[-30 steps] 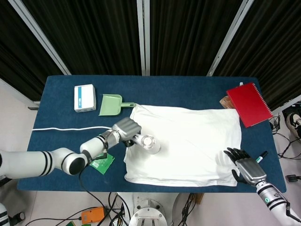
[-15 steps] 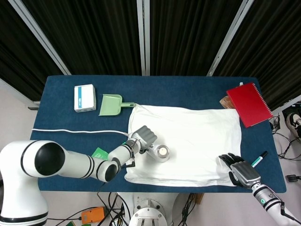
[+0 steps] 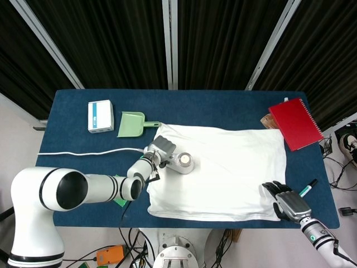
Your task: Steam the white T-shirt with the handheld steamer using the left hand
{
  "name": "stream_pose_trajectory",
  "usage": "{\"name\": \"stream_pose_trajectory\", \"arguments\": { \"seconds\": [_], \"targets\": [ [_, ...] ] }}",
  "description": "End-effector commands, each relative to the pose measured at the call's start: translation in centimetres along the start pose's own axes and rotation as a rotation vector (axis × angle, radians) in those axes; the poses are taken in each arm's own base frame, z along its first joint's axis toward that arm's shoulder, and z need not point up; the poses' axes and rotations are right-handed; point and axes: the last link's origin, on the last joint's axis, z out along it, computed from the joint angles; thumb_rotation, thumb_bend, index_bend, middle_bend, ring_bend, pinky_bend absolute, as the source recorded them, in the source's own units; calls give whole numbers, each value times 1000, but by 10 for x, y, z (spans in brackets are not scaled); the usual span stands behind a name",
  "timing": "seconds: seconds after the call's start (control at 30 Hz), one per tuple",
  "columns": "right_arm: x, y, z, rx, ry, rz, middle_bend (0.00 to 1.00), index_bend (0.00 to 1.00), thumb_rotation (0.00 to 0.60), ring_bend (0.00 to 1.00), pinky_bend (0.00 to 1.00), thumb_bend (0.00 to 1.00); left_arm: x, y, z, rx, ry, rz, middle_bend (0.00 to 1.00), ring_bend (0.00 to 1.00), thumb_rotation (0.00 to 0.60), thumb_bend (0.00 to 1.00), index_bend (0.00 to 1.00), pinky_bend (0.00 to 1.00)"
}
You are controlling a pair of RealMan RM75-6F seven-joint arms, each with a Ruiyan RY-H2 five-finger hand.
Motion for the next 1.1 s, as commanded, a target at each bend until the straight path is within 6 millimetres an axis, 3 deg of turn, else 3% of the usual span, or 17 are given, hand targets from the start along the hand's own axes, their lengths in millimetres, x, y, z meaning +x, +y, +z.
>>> {"name": "stream_pose_trajectory", "arguments": {
  "seconds": [0.03, 0.2, 0.4, 0.5, 0.57, 0.73, 0.9, 1.1],
  "targets": [
    [1, 0, 1, -2, 3, 3, 142, 75, 600, 45, 183, 878, -3, -22, 2, 44, -15, -60, 911, 743, 413, 808, 701, 624],
    [2, 1, 2, -4, 8, 4, 142, 75, 600, 45, 183, 878, -8, -55, 1, 102, -18, -133, 911, 743, 412, 808, 702, 624],
    [4, 1, 2, -5, 20, 9, 142, 70, 600, 45, 183, 878, -15, -95, -15, 169, -12, -191, 911, 742, 408, 802, 701, 623],
    [5, 1, 3, -3, 25, 11, 142, 69, 600, 45, 183, 878, -12, -98, -28, 162, 18, -207, 911, 741, 385, 791, 702, 624],
    [4, 0, 4, 0, 26, 13, 142, 69, 600, 45, 183, 878, -11, -92, -35, 133, 37, -220, 911, 741, 375, 790, 702, 624],
    [2, -2, 7, 9, 15, 11, 142, 67, 600, 45, 183, 878, -8, -52, -42, 13, 55, -156, 911, 740, 361, 786, 702, 624],
    [0, -2, 7, 11, 10, 7, 142, 67, 600, 45, 183, 878, 2, -2, -31, -53, 69, -93, 911, 741, 347, 776, 702, 623],
    [0, 2, 5, 0, 15, 12, 142, 67, 600, 45, 183, 878, 17, 33, -13, -47, 72, -99, 911, 741, 302, 776, 702, 624]
  ]
}}
